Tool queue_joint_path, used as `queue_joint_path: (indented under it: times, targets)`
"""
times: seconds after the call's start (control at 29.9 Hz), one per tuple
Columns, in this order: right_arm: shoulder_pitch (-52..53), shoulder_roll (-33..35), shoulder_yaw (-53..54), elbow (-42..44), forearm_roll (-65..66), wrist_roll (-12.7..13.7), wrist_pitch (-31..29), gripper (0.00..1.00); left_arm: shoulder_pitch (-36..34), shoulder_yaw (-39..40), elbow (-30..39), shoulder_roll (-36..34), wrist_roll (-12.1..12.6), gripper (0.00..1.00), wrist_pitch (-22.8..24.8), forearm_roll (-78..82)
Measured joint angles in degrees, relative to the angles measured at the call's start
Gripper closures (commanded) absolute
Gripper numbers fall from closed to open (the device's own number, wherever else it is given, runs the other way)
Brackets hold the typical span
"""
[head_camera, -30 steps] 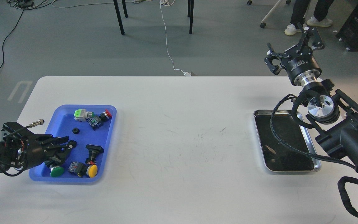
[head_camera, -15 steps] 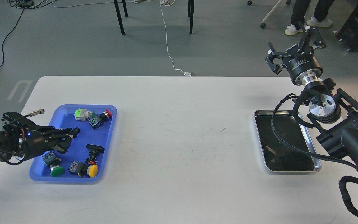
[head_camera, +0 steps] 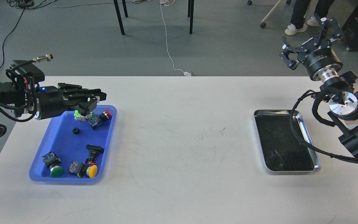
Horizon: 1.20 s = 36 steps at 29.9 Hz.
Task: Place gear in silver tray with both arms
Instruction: 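Carry the black gear to the table middle and release it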
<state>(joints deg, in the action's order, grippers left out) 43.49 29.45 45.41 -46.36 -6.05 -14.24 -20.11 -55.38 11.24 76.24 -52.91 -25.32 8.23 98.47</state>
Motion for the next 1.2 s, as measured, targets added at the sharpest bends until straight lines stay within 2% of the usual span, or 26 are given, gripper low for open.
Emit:
queue_joint_path:
  times: [0.1, 0.23, 0.43, 0.57, 0.67, 0.77, 0.9, 1.2]
  targets:
    - [-1.0, 6.68, -4.62, -5.21, 0.08, 0.15, -0.1, 0.01, -2.54, -0.27, 0.61, 5.65, 1.45, 0.86, 1.36, 0.75]
    - [-3.45, 14.79, -8.36, -11.63, 0.08, 0.16, -0.08, 0.01, -4.56, -0.48, -0.13, 14.93, 4.87, 0.86, 4.13, 3.74]
    - [-9.64, 21.66, -8.26, -18.04, 0.08, 0.16, 0.03, 0.01, -3.92, -1.8, -5.28, 28.76, 7.96, 0.86, 6.48, 9.77]
    - [-11.65, 25.21, -8.23, -20.26, 0.01, 0.11, 0.16, 0.01, -3.7, -5.64, -14.18, 37.15, 9.54, 0.86, 6.3, 13.13]
    - [-12.51, 26.35, -8.35, -21.13, 0.0, 0.1, 0.37, 0.01, -2.8, -6.48, -22.75, 43.52, 9.76, 0.86, 6.01, 14.8]
    - [-12.69, 26.53, -8.36, -21.38, 0.0, 0.1, 0.47, 0.01, -1.78, -6.82, -27.09, 48.38, 9.75, 0.85, 5.48, 15.43]
    - [-12.7, 26.46, -8.03, -21.41, 0.0, 0.09, 0.82, 0.01, -0.27, -7.41, -28.48, 52.31, 9.87, 0.85, 5.06, 15.68]
    - [-11.85, 25.86, -7.96, -21.56, 0.04, 0.09, 1.89, 0.01, 1.64, -7.56, -34.82, 52.91, 10.35, 0.84, 4.53, 15.71]
